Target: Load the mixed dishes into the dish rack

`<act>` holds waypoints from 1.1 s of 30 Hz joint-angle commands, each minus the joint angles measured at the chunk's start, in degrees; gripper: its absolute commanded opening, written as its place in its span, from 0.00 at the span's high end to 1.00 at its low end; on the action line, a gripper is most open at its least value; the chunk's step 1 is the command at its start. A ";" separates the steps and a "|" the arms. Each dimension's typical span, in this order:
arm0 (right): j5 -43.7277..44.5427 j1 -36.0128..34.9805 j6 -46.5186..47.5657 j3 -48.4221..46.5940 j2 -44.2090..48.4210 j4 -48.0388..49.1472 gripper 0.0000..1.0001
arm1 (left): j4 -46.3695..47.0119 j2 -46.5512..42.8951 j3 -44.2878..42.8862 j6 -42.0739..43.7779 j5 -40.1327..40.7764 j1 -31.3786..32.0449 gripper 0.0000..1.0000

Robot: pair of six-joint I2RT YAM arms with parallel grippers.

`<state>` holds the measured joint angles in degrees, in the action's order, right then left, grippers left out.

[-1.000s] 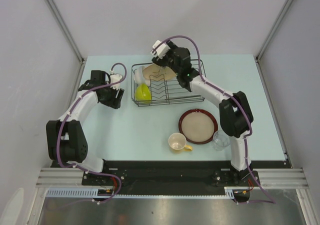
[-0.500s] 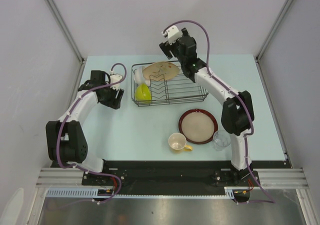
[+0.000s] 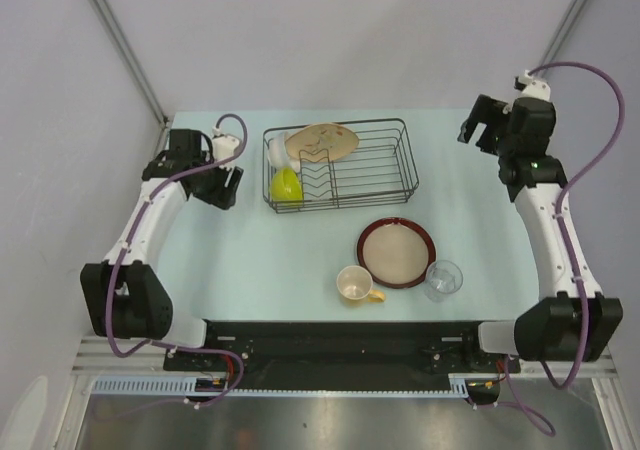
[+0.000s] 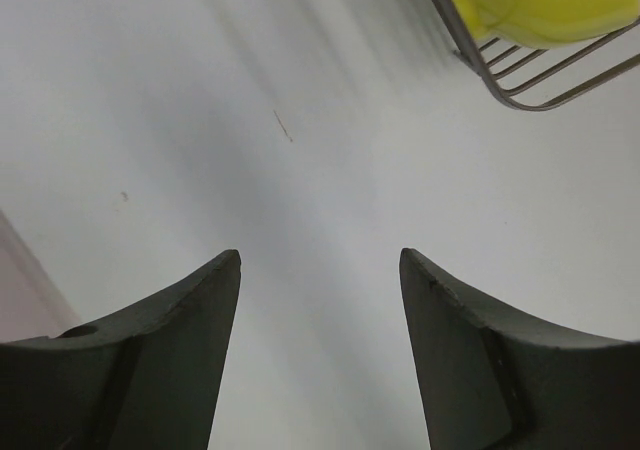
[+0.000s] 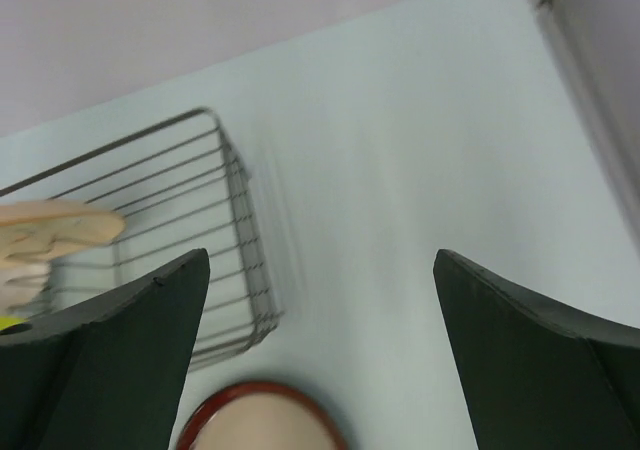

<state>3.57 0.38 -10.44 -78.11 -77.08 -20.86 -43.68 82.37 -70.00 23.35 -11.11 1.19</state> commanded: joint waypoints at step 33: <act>-20.00 -0.21 -18.92 31.34 -0.17 -17.11 0.18 | -1.24 19.84 -9.37 6.70 3.98 36.68 0.34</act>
<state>-13.80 0.78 -30.06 -47.88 -75.85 -41.28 -50.00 101.34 -76.73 28.60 -8.99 36.49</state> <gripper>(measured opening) 0.818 0.664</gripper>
